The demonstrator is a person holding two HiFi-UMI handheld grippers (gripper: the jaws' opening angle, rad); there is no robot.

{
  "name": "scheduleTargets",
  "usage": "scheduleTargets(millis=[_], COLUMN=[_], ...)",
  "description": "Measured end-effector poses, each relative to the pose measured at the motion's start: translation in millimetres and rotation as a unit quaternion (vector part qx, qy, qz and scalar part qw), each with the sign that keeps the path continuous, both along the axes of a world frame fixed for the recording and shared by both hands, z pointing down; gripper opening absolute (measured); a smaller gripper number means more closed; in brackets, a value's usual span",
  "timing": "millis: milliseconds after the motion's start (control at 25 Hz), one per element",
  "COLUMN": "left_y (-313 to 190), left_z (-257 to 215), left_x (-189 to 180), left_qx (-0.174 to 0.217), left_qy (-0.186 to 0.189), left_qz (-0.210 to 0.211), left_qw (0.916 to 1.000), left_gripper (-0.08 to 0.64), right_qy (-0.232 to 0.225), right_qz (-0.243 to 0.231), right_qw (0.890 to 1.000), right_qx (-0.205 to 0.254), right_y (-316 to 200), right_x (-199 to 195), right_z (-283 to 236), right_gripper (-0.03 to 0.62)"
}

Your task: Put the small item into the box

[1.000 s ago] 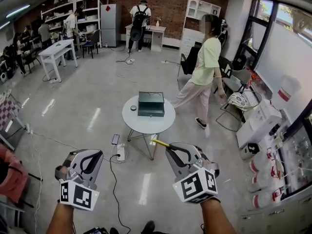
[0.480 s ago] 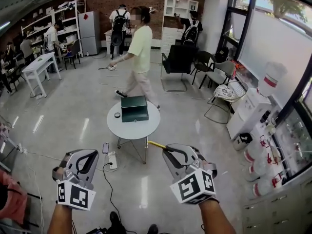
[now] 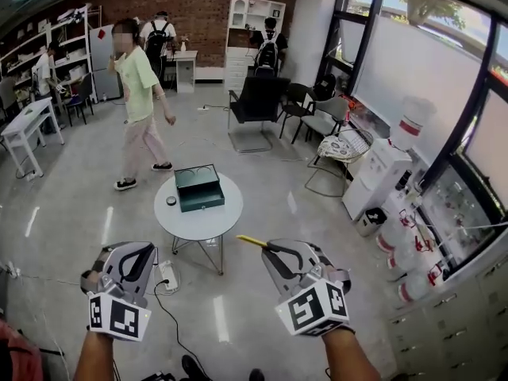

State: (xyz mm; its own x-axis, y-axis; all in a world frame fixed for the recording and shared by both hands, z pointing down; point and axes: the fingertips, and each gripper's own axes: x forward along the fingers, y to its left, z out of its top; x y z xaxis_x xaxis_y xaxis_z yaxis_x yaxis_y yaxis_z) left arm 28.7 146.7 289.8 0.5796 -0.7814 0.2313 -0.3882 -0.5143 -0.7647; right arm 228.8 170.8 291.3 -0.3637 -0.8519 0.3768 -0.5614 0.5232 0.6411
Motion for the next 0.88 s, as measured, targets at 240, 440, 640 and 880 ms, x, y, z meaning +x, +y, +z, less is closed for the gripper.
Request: scheduleTargets(millis=[240,440,640,880], left_y=[-32.0,-45.8,-53.7,-71.1], left_z=[4.4,6.1,2.3,-3.8], left_x=[-49.6,-76.3,-100.9,-104.7], left_qx=[0.0,0.0,0.005,0.012], left_qy=[0.007,0.016,0.029,0.046], left_qz=[0.023,0.039,0.062,0.084], left_qw=[0.9997,0.9991,0.9976,0.9954], left_gripper=[0.019,0.019,0.02,0.018], right_qy=[0.009,0.015,0.03,0.046], right_qz=[0.021,0.036,0.048,0.064], right_qw=[1.0,0.999,0.998,0.997], right_qx=[-0.012,-0.018,-0.015,-0.009], right_y=[-17.0,-21.3,-19.3,-27.7], right_x=[-52.3,-84.2,-120.5,-132.7], right_z=[9.6,10.7,3.1,-8.0], right_gripper=[0.071,0.071,0.071,0.071])
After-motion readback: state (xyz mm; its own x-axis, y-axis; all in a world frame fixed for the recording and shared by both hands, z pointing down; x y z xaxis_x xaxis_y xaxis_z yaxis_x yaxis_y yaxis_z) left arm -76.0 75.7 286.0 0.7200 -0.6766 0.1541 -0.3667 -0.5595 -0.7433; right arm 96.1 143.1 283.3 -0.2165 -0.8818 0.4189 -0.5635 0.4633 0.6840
